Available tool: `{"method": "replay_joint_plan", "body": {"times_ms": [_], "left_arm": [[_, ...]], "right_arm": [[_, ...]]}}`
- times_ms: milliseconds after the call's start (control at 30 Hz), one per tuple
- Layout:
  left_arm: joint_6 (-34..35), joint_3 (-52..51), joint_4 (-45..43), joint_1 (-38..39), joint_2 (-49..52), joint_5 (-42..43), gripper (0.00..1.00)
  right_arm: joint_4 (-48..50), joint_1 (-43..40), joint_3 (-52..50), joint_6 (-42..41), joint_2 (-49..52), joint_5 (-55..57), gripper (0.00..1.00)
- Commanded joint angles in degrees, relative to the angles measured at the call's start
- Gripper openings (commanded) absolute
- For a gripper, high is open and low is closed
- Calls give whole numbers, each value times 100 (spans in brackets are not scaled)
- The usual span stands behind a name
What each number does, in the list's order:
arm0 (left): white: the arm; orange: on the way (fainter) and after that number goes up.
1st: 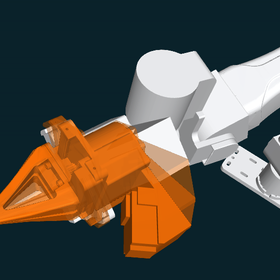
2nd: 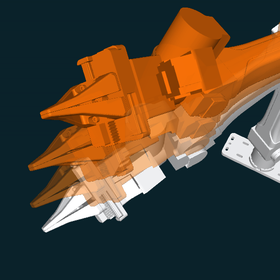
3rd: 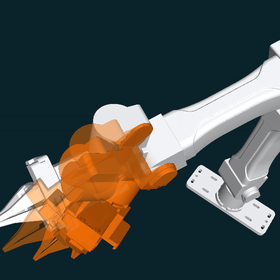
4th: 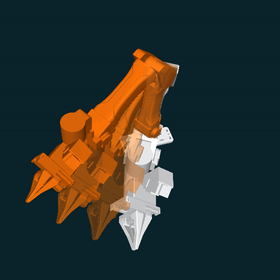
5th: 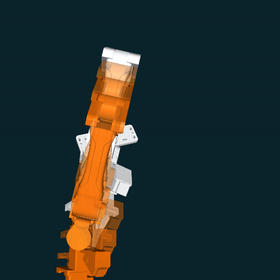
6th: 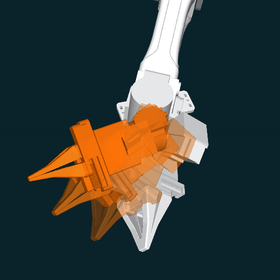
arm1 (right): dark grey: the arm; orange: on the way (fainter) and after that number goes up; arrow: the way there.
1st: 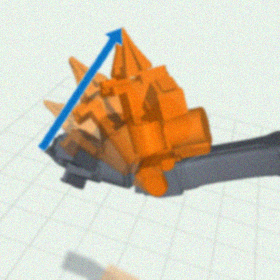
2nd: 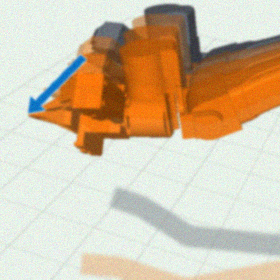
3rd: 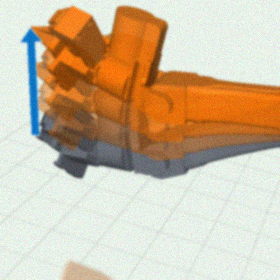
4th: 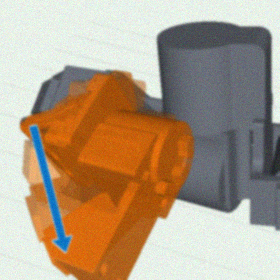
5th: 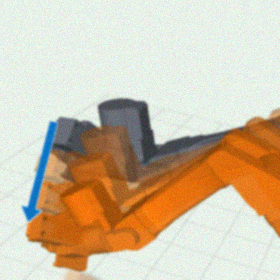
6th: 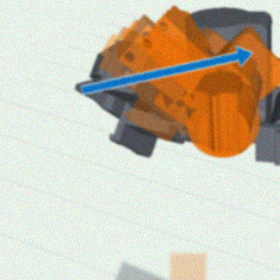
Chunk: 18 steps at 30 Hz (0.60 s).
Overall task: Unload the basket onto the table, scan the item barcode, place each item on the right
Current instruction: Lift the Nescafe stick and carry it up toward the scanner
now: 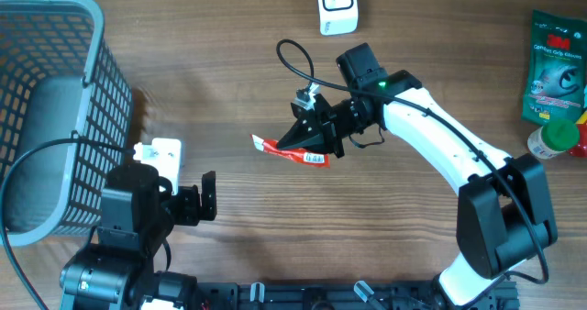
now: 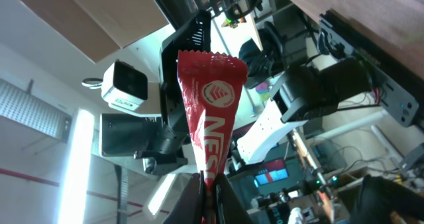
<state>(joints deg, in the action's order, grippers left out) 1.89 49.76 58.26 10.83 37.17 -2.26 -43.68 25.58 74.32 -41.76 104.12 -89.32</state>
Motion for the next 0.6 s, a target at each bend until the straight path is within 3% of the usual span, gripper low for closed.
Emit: {"method": "replay_joint_plan", "body": {"times_ms": [0,567], "left_arm": [[52,-33,-15,31,-31,26,100],[52,-33,-15,31,-31,26,100]], "right_arm": [[149,-22,-11,122,-127,-291,4],[162,-127,-11,109,-127,-372,4]]}}
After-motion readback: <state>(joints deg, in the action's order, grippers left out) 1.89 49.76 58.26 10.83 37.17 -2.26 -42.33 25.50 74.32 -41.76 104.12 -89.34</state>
